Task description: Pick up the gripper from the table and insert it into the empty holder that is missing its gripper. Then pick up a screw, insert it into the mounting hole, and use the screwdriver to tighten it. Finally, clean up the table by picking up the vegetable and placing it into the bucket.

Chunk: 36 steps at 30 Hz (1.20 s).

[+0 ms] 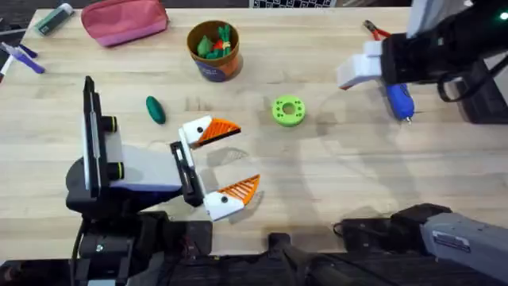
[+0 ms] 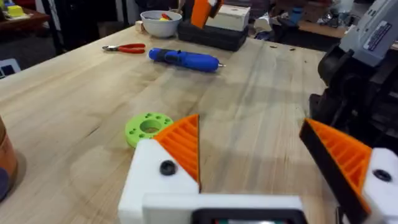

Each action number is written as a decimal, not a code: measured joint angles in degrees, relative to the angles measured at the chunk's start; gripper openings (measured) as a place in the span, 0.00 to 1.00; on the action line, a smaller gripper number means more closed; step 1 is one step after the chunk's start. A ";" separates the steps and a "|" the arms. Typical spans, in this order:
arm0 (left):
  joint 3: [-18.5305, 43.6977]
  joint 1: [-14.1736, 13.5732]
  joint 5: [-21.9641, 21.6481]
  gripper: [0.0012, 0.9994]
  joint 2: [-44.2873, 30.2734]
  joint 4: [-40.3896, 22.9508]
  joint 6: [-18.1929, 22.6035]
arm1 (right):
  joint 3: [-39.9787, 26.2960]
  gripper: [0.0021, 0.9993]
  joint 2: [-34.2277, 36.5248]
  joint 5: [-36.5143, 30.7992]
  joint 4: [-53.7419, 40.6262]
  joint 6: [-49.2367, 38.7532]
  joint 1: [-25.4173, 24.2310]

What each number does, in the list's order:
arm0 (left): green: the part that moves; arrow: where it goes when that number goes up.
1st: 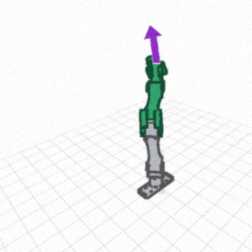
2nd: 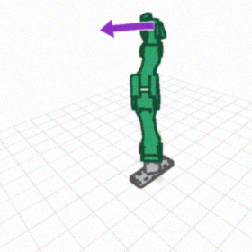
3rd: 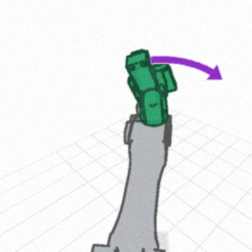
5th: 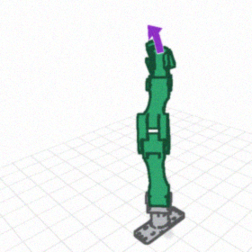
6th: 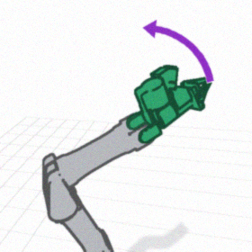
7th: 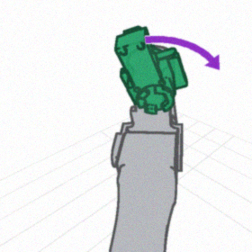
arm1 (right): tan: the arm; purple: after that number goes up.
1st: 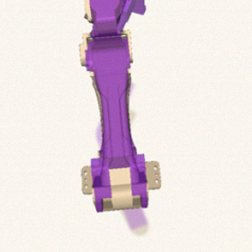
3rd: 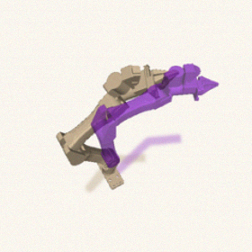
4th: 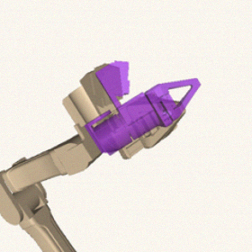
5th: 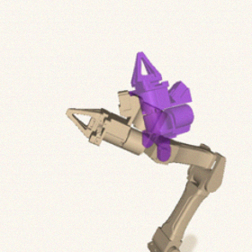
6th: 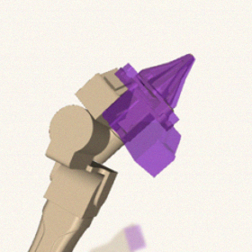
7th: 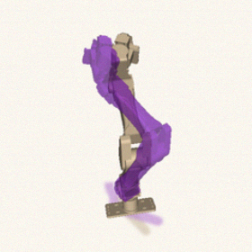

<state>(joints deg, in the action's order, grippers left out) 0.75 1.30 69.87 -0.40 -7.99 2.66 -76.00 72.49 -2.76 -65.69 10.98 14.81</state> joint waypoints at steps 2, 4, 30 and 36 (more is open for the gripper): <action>0.00 0.00 0.00 0.99 0.00 0.00 0.00 | 0.10 0.99 0.02 0.00 -0.08 0.14 -2.27; 0.00 0.00 0.00 0.99 0.00 0.00 0.00 | 0.10 0.99 0.00 0.00 -0.06 0.20 -4.19; 0.00 0.00 0.00 0.99 0.00 0.00 0.00 | 0.10 0.99 0.01 0.00 -0.13 0.20 -7.24; 0.00 0.00 0.00 0.99 0.00 0.00 0.00 | 0.10 0.99 0.00 0.00 -0.11 0.20 -7.24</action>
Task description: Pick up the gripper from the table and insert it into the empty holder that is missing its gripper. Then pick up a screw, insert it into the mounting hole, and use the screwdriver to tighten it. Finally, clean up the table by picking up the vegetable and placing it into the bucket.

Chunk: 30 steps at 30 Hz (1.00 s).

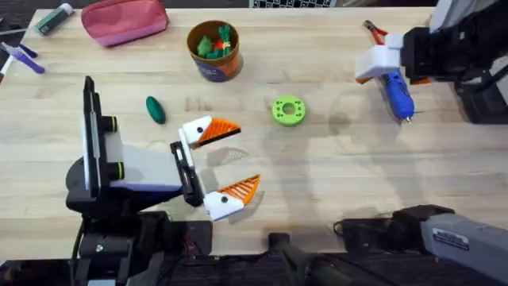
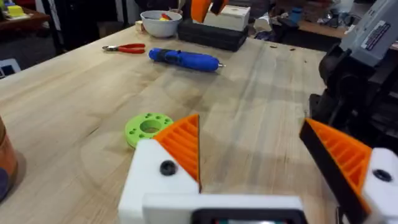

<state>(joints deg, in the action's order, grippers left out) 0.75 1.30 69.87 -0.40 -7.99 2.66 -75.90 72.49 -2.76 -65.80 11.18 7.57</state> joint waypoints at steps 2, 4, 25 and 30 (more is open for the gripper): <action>0.00 0.00 0.00 0.99 -0.01 0.00 0.00 | 0.00 0.99 0.01 0.00 0.00 0.00 0.00; 0.00 0.00 0.00 0.99 0.00 0.00 0.00 | 0.00 0.99 0.00 0.00 0.00 0.00 0.00; 0.00 0.00 0.00 0.01 0.00 0.00 0.38 | 0.00 0.99 3.53 -4.95 8.07 0.89 -7.41; 0.00 0.00 0.00 0.01 0.00 0.00 0.39 | 0.00 0.99 8.67 -4.00 10.89 -2.26 -13.49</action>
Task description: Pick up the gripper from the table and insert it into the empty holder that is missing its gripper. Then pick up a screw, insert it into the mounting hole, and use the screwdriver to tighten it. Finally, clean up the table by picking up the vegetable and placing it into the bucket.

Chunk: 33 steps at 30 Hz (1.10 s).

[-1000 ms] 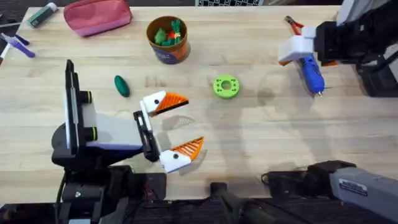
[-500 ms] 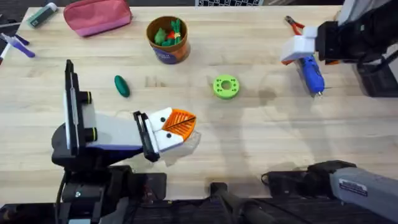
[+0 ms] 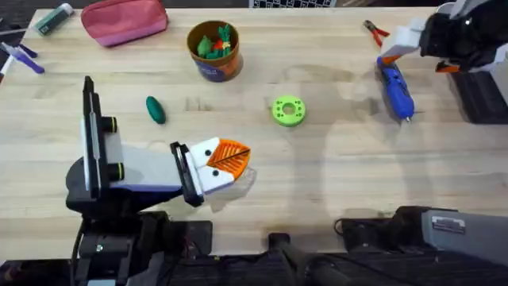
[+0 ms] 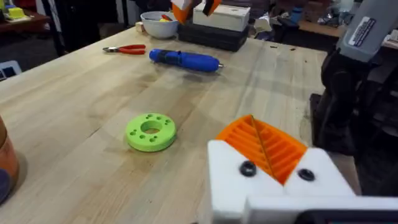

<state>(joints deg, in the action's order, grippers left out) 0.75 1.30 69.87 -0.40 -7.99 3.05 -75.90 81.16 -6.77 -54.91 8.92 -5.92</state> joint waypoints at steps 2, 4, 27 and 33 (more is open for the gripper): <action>0.00 0.00 0.00 0.01 0.00 0.00 0.00 | 0.00 0.99 1.82 0.30 1.28 -2.00 -2.00; 0.00 0.00 0.00 0.01 0.00 0.00 0.00 | 0.00 0.99 3.43 0.42 2.95 -4.11 -3.53; 0.00 0.00 0.00 0.01 0.00 0.00 -0.02 | -6.84 0.99 20.95 1.67 9.81 -19.36 -6.77; 0.00 0.00 0.00 0.01 0.00 0.00 0.00 | -6.86 0.99 24.66 1.69 10.07 -20.73 -7.01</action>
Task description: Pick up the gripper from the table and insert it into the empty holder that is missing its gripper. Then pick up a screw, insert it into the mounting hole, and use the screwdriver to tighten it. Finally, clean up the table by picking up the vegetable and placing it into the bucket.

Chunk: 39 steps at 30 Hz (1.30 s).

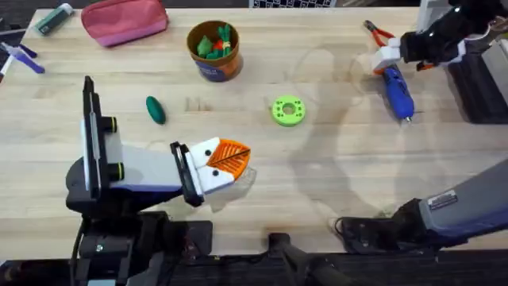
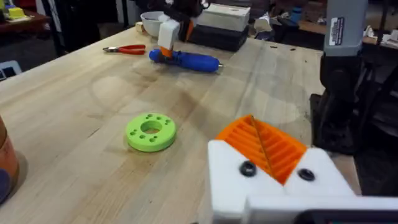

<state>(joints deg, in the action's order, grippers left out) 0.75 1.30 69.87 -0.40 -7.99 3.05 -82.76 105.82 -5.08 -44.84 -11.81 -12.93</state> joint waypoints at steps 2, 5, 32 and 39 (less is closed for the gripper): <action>0.00 0.00 0.00 0.01 0.00 0.00 -0.01 | 0.00 0.99 1.34 0.00 0.16 -0.62 0.00; 0.00 0.00 0.00 0.01 0.00 0.00 0.00 | 0.00 0.99 3.38 0.00 0.85 -1.57 0.00; 0.00 0.00 0.00 0.01 0.00 0.00 -0.02 | -0.63 0.51 8.43 0.44 3.54 -6.68 -1.03; 0.00 0.00 0.00 0.01 0.00 0.00 0.00 | -0.66 0.02 8.72 0.00 4.90 -7.13 -1.29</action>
<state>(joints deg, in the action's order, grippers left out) 0.75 1.30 69.87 -0.40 -7.99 3.05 -83.42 114.54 -5.08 -39.94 -18.94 -14.22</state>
